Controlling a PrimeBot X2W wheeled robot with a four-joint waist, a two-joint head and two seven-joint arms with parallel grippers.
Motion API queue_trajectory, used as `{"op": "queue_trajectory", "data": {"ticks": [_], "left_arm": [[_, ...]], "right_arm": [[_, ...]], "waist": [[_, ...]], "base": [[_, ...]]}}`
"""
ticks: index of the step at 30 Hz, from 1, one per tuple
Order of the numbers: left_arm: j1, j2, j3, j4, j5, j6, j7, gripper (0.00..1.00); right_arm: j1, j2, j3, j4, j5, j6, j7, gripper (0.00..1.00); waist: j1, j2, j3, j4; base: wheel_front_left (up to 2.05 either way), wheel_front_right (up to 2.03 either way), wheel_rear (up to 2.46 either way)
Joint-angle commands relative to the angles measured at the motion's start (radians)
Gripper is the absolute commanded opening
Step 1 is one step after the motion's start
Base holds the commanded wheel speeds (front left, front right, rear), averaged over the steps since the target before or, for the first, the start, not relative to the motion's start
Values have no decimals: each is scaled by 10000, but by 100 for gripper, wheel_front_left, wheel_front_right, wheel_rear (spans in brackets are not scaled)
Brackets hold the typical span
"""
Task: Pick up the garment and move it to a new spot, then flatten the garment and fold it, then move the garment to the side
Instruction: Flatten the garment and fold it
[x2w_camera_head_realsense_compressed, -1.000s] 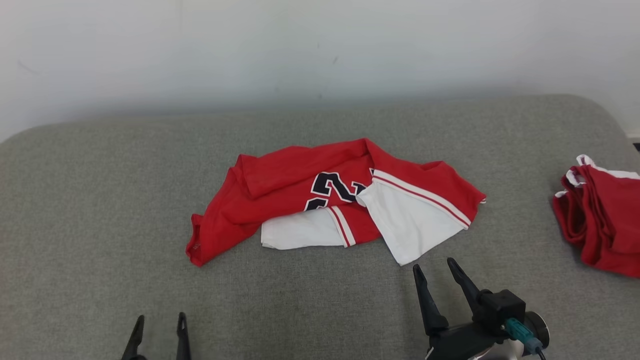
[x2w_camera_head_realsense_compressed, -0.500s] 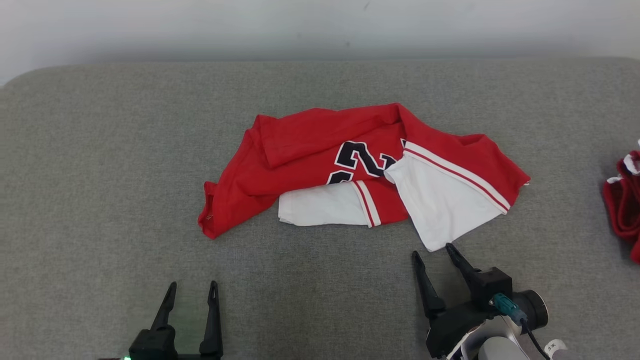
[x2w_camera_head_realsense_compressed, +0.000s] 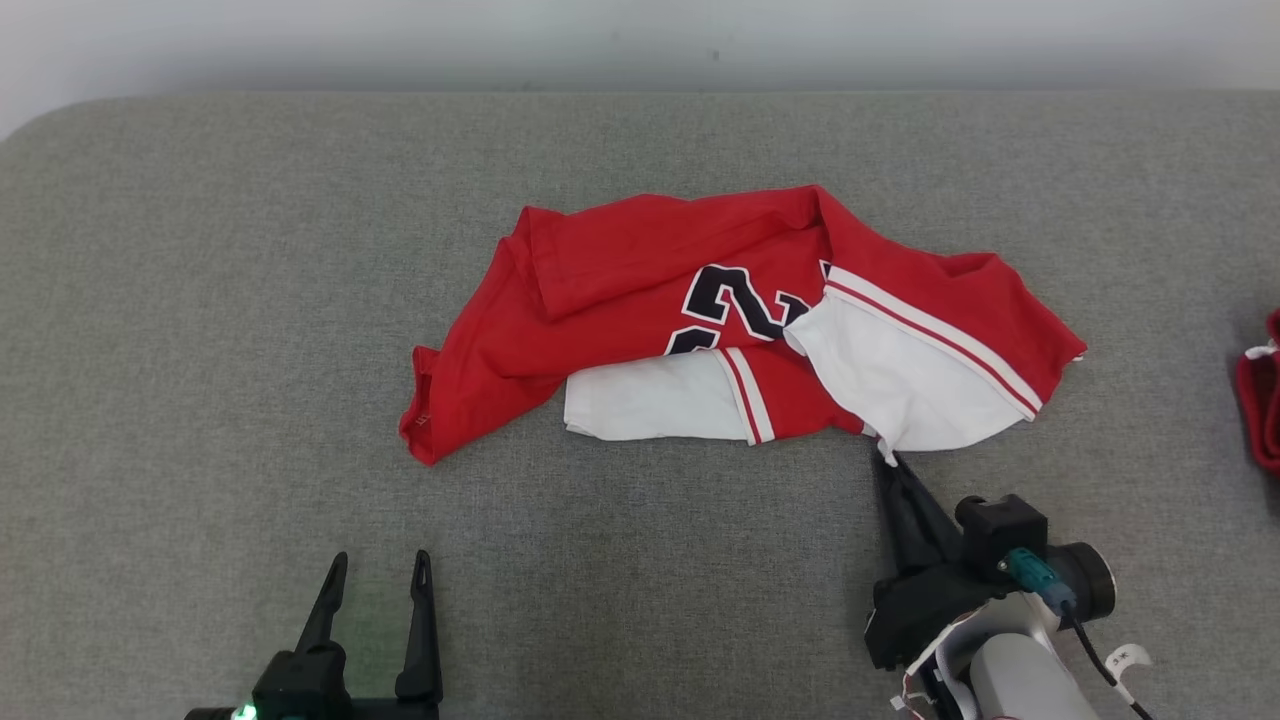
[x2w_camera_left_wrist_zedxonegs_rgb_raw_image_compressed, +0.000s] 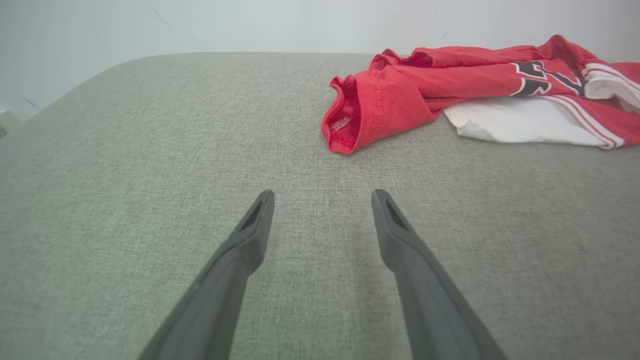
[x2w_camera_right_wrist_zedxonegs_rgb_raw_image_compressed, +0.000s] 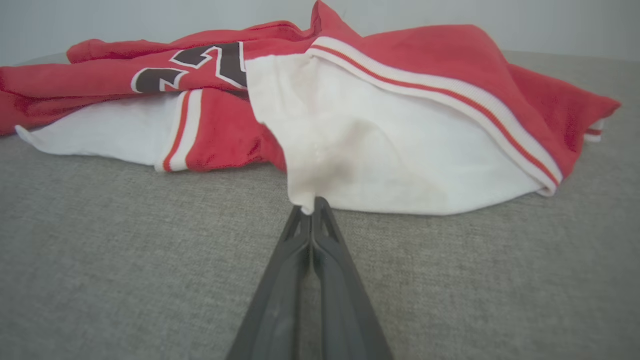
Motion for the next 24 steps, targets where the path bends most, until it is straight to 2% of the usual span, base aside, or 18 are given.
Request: {"op": "queue_trajectory", "data": {"ticks": [1, 6, 9, 11, 18, 22, 23, 24], "left_arm": [[-96, -10, -18, -35, -43, 17, -31, 100], [-132, -11, -55, -42, -98, 12, -31, 100], [-192, -12, -95, -85, -81, -8, -31, 100], [-231, -9, -144, -71, 6, -35, -31, 100], [-589, -9, -505, 25, 124, -160, -31, 100], [-824, -11, -794, 20, 96, -148, -31, 100], [-821, -10, -862, 20, 44, -105, -31, 100], [-818, -10, -915, 29, -1, -61, -31, 100]], "right_arm": [[82, 5, -64, -168, 64, -23, 2, 0], [34, -45, -176, -1097, 220, -23, 4, 0], [-563, -578, -47, -1458, 174, -23, 4, 0], [-1242, -1185, 37, -1451, -28, -23, 4, 0], [-4120, -3021, -60, 2, -666, -23, 4, 0], [-5760, -3652, -478, 1348, -1103, -23, 56, 0], [-6067, -3728, -649, 1624, -1213, -23, 90, 15], [-6354, -3811, -806, 1907, -1364, -23, 186, 40]], "waist": [[-1, -1, -38, -49], [-1, -1, -62, -139], [-1, -1, 59, -166], [-1, -1, 171, -148], [-1, -1, 787, 393], [-1, -1, 1187, 851], [-1, -1, 1271, 969], [-1, -1, 1338, 1071]], "base": [[0, 0, 0], [0, 0, 0], [0, 0, 0], [0, 0, 0], [0, 0, 0], [0, 0, 0], [0, 0, 0], [0, 0, 0]]}}
